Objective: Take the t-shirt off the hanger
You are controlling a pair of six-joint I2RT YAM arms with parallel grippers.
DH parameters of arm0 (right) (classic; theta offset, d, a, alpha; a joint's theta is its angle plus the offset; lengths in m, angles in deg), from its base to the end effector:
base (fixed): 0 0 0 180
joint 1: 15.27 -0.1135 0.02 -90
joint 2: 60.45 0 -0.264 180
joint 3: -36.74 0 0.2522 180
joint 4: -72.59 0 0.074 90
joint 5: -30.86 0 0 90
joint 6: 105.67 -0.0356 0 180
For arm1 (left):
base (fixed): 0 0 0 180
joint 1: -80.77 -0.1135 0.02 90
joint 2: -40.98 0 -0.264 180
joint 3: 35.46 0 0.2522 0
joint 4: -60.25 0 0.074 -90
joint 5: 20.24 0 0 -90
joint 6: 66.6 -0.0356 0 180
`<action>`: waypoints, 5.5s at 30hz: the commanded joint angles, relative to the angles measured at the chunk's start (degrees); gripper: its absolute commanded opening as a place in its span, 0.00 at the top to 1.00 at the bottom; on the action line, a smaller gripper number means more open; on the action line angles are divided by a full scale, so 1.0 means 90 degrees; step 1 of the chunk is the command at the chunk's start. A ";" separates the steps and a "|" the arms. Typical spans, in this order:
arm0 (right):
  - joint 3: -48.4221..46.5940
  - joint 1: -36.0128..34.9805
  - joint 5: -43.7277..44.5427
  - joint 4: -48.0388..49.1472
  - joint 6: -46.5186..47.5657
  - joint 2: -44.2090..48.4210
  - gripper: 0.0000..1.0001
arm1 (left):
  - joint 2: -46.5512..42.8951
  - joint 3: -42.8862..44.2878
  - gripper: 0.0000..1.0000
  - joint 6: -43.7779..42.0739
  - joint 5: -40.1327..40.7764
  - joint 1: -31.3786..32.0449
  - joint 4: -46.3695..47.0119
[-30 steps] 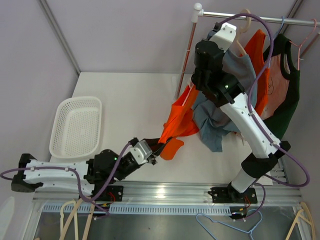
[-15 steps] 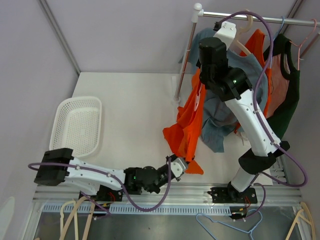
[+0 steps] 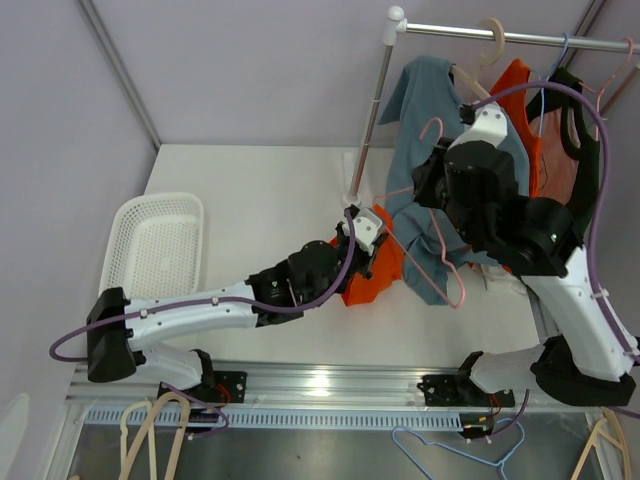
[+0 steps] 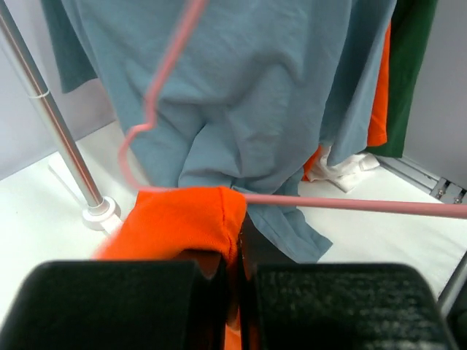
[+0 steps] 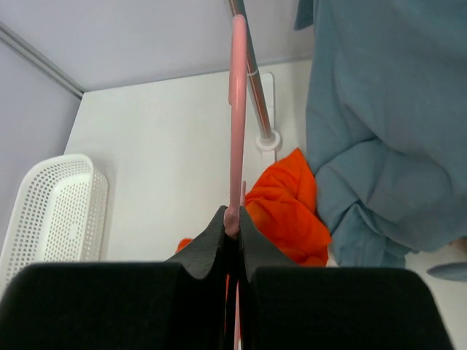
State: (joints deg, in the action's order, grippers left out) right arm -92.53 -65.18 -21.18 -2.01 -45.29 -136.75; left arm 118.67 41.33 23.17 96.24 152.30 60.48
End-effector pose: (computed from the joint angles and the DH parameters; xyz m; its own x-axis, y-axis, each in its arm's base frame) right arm 0.1483 0.1421 0.5337 -0.3225 0.2220 -0.9202 -0.0869 0.9611 0.2623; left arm 0.1170 -0.3001 0.3662 -0.0009 0.0139 -0.9999 0.7077 0.7064 0.0092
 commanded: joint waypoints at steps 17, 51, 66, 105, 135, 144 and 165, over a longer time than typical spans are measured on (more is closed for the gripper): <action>0.1867 0.1756 -0.0739 0.4766 0.2861 0.0685 1.00 | -0.0635 0.3376 0.99 0.0135 -0.1311 -0.2370 -0.3107; -0.1601 0.3612 -0.3347 0.6037 0.2853 -0.3574 1.00 | -0.0898 0.5440 0.99 -0.0824 -0.0386 -0.7790 -0.1772; 0.0392 0.3514 -0.3319 0.6291 0.2667 -0.2920 1.00 | -0.0702 0.4530 0.99 0.0231 0.0475 -0.9481 -0.2395; -0.0466 0.3885 -0.2566 0.3363 0.2647 -0.0858 0.16 | -0.0740 0.0839 0.00 0.1578 -0.2180 -0.9305 -0.7026; -0.2645 0.5184 -0.4618 0.2452 0.2569 -0.3251 0.45 | -0.3125 0.1327 0.01 0.0973 -0.1448 -0.4989 -0.4319; -0.2118 0.5174 -0.4394 0.3077 0.2589 -0.3164 0.81 | -0.2910 0.1347 0.00 0.0787 -0.1077 -0.4471 -0.4085; -0.1942 0.5087 -0.3994 0.3157 0.2852 -0.1740 1.00 | -0.2597 0.1152 0.01 -0.0726 -0.0101 -0.2499 -0.2573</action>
State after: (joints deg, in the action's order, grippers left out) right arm -109.38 -18.93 -59.56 22.21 -20.99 -160.16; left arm 94.91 52.52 22.25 91.47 126.86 30.26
